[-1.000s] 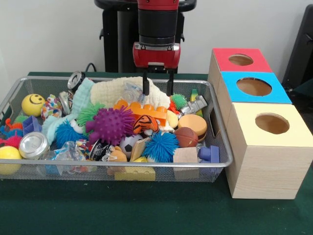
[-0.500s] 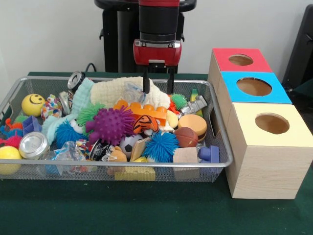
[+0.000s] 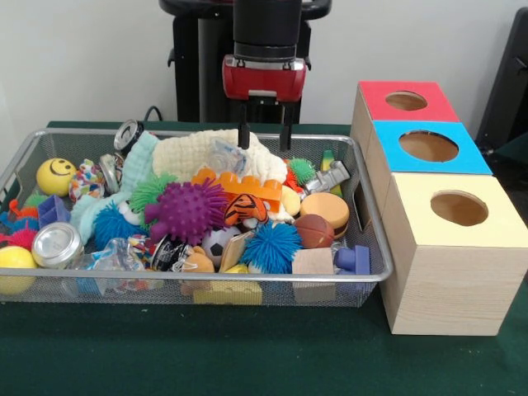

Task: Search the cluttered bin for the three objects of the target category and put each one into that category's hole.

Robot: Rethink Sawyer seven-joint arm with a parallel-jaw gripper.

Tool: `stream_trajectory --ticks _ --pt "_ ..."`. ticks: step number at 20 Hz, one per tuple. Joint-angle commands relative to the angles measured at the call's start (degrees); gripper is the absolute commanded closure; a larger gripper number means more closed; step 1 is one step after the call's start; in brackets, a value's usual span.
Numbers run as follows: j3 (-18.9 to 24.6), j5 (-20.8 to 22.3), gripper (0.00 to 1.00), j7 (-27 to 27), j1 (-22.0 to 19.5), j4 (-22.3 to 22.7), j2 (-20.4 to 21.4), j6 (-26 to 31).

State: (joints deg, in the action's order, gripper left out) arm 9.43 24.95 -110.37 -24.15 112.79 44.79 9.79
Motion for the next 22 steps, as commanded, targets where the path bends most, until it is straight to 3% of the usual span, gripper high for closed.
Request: stream_trajectory --ticks 1,6,8,14,22 --pt "6.1 -0.9 0.00 3.1 -3.1 -1.9 2.4 9.8" --pt "9.1 -1.9 0.00 7.3 -6.3 -1.8 6.6 16.4" --pt "9.7 -1.4 0.00 6.9 -6.8 -2.0 6.4 16.7" --pt "8.5 3.0 0.00 1.5 -6.7 -2.0 0.2 7.8" --pt "4.6 4.8 0.00 -3.7 -3.7 -0.9 -4.3 -0.7"
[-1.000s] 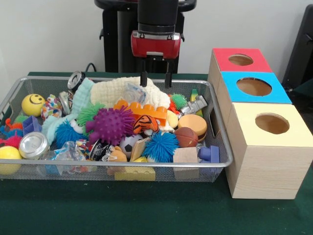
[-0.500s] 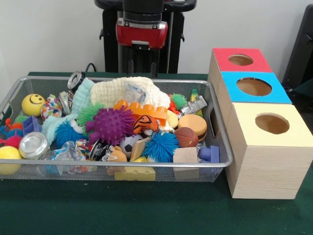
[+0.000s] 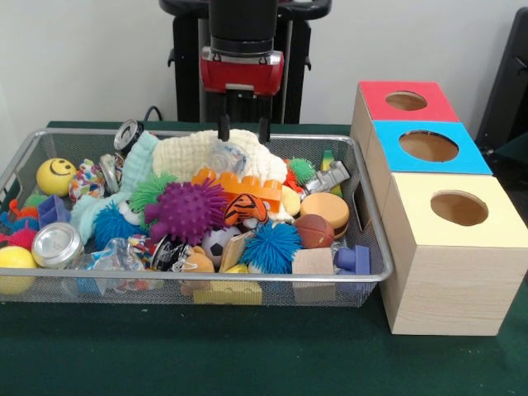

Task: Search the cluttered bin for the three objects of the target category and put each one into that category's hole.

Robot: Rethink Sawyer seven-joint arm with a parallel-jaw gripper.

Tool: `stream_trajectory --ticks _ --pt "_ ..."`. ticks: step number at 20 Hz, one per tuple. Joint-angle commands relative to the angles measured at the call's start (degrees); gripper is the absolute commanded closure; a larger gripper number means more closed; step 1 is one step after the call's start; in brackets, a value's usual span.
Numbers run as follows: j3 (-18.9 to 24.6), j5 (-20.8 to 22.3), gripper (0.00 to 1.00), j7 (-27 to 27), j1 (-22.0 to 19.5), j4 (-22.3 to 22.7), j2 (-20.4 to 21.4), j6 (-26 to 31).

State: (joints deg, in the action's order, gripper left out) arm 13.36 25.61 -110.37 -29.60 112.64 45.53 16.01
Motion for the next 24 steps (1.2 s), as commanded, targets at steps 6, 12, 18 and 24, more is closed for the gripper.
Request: stream_trajectory --ticks 6,12,18,24 --pt "-0.6 3.7 0.00 -3.9 2.9 -1.5 -7.1 -9.6" --pt "0.4 3.7 0.00 -1.5 1.3 -1.4 -6.1 -8.4" --pt "2.5 2.7 0.00 1.5 -0.9 -0.2 -1.7 -3.4" --pt "6.8 1.8 0.00 11.2 -2.2 -0.4 4.0 9.5"
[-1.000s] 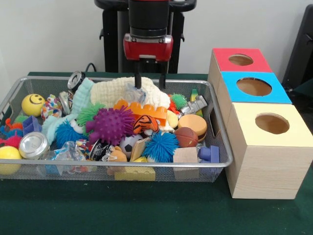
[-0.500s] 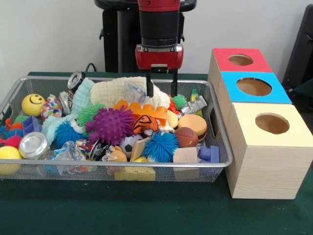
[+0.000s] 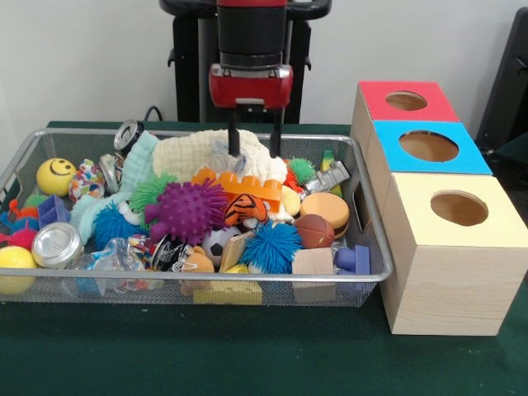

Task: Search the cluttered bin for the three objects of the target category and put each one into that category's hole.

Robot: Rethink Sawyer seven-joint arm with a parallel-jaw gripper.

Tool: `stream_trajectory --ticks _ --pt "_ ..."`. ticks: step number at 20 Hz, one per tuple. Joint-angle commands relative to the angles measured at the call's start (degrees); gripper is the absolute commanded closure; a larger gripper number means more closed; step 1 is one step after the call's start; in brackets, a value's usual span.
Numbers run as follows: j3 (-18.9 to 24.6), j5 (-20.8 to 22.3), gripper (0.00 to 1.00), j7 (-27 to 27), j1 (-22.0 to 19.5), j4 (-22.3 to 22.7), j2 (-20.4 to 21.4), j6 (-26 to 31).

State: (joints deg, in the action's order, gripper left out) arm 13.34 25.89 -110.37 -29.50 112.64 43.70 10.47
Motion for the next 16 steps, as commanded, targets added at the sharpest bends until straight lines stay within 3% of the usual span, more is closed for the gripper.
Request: stream_trajectory --ticks 1,6,16 --pt "7.9 1.8 0.00 12.9 -2.8 -0.4 6.0 16.6" --pt "11.7 2.9 0.00 18.4 -4.4 0.0 7.0 24.2" --pt "17.4 7.2 0.00 18.6 -8.4 4.9 4.2 24.4"
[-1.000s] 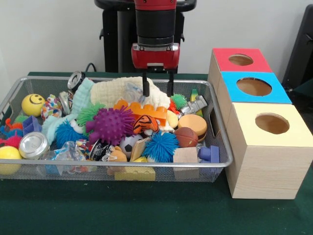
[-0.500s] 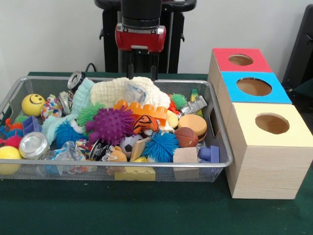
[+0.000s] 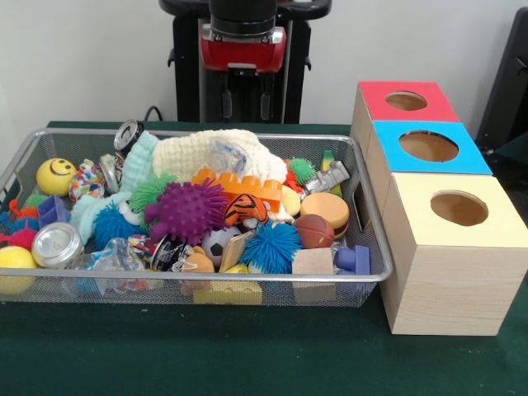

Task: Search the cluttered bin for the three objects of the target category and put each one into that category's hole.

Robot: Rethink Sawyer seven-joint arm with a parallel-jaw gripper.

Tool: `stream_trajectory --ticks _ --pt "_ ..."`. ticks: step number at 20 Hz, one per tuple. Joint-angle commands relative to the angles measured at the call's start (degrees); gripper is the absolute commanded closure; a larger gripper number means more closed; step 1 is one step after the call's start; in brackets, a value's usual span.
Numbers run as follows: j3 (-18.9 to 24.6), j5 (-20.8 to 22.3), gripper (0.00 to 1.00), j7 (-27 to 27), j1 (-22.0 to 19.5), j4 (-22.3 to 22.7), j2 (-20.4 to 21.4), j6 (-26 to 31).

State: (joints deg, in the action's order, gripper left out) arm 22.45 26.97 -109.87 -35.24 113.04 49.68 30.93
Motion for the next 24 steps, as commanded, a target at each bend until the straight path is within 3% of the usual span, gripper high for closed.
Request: stream_trajectory --ticks 1,8,10,17,24 --pt "8.6 7.1 0.00 17.9 -2.9 4.4 -2.5 3.6" --pt "9.8 13.3 0.00 16.6 -4.6 0.8 -7.9 1.4" --pt "10.5 13.6 0.00 17.8 -5.7 -0.4 -8.4 3.6" --pt "13.6 13.3 0.00 19.8 -7.9 -1.4 -5.8 9.1" --pt "15.4 13.2 0.00 19.3 -8.9 -3.1 -6.2 11.5"
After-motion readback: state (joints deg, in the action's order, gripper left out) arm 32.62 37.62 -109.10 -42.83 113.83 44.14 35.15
